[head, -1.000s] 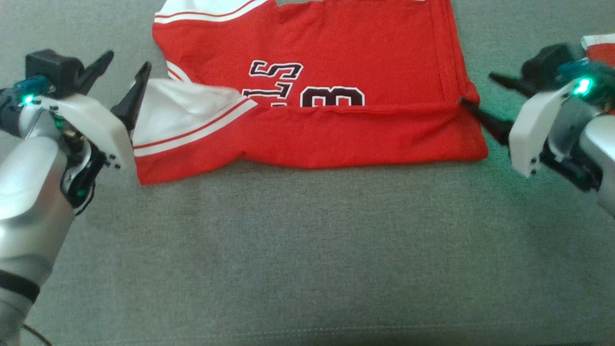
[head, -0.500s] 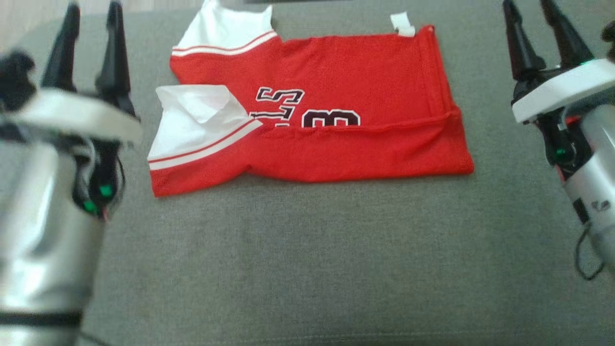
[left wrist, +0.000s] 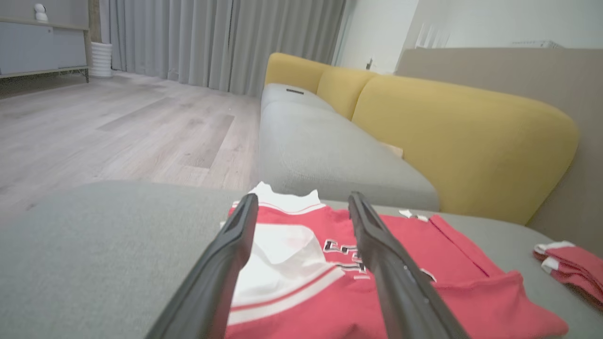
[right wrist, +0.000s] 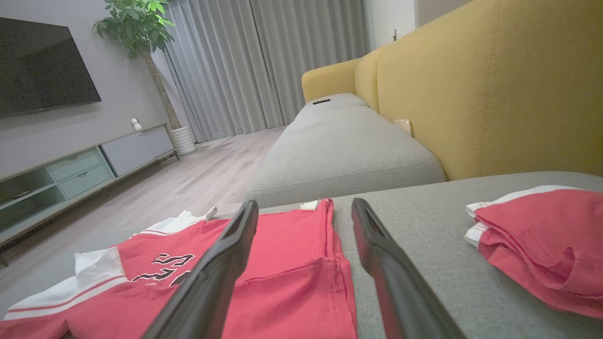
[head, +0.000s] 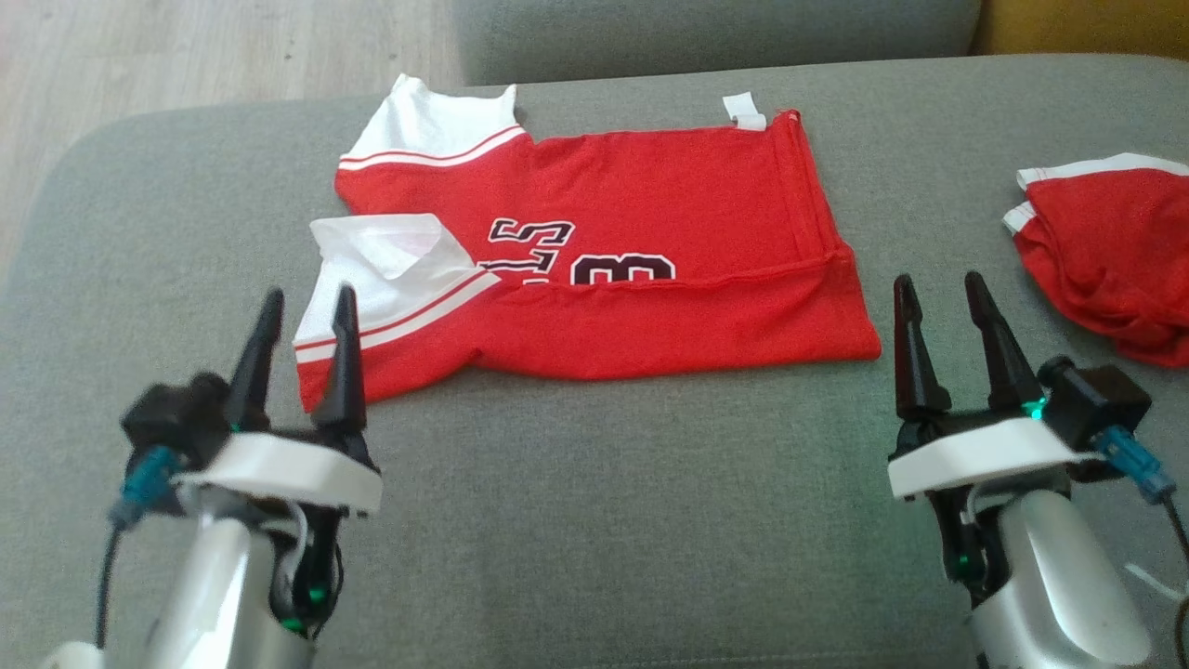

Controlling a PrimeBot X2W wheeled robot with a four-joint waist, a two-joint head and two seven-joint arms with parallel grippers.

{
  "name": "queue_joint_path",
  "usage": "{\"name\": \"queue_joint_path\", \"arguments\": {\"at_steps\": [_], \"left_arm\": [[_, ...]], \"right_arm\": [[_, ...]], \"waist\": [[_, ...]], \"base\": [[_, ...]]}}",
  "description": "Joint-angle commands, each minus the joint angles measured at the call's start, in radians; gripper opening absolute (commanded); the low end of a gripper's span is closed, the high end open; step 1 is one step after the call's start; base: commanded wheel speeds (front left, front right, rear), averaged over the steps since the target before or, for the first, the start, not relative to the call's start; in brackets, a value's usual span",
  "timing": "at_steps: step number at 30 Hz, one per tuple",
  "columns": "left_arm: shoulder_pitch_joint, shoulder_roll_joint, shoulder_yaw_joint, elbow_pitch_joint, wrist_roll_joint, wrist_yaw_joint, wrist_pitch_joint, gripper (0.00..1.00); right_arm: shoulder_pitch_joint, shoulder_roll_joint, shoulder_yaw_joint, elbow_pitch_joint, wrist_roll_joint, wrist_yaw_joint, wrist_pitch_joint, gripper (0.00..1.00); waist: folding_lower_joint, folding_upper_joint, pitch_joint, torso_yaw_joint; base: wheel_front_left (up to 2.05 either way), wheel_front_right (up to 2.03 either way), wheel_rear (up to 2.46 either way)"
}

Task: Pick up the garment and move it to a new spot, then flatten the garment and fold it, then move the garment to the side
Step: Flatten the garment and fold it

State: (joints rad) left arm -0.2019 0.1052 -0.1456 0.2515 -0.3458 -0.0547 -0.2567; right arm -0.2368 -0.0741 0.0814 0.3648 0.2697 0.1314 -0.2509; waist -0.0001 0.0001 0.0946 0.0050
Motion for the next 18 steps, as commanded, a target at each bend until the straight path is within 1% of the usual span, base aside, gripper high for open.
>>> {"name": "queue_joint_path", "arguments": {"at_steps": [1, 5, 6, 8, 12, 18], "left_arm": [[-0.028, 0.006, 0.041, -0.006, 0.029, -0.005, -0.005, 1.00], [-0.030, 0.000, 0.054, 0.047, 0.058, -0.005, -0.005, 1.00], [-0.042, 0.001, 0.060, 0.086, 0.075, -0.004, -0.005, 1.00], [-0.050, 0.002, 0.067, 0.103, 0.083, 0.000, -0.005, 1.00], [-0.085, 0.013, 0.093, 0.201, 0.109, 0.034, -0.005, 1.00], [-0.156, 0.040, 0.110, 0.400, 0.128, 0.085, 0.005, 1.00]], "right_arm": [[-0.013, 0.012, 0.017, -0.044, -0.015, -0.001, -0.010, 1.00], [-0.003, 0.018, 0.024, -0.059, -0.031, -0.001, -0.005, 1.00], [-0.006, 0.020, 0.022, -0.070, -0.033, -0.001, 0.001, 1.00], [-0.009, 0.021, 0.022, -0.077, -0.034, -0.001, 0.005, 1.00], [-0.016, 0.023, 0.027, -0.100, -0.036, -0.001, 0.017, 1.00], [-0.019, 0.023, 0.046, -0.119, -0.037, -0.001, 0.034, 1.00]], "waist": [[0.0001, -0.0001, 0.005, -0.005], [0.0001, -0.0001, 0.017, -0.017], [0.0001, -0.0001, 0.025, -0.025], [0.0001, -0.0001, 0.030, -0.029], [0.0001, -0.0001, 0.050, -0.044], [0.0001, -0.0001, 0.085, -0.064]], "base": [[0.00, 0.00, 0.00], [0.00, 0.00, 0.00], [0.00, 0.00, 0.00], [0.00, 0.00, 0.00], [0.00, 0.00, 0.00], [0.00, 0.00, 0.00]]}}
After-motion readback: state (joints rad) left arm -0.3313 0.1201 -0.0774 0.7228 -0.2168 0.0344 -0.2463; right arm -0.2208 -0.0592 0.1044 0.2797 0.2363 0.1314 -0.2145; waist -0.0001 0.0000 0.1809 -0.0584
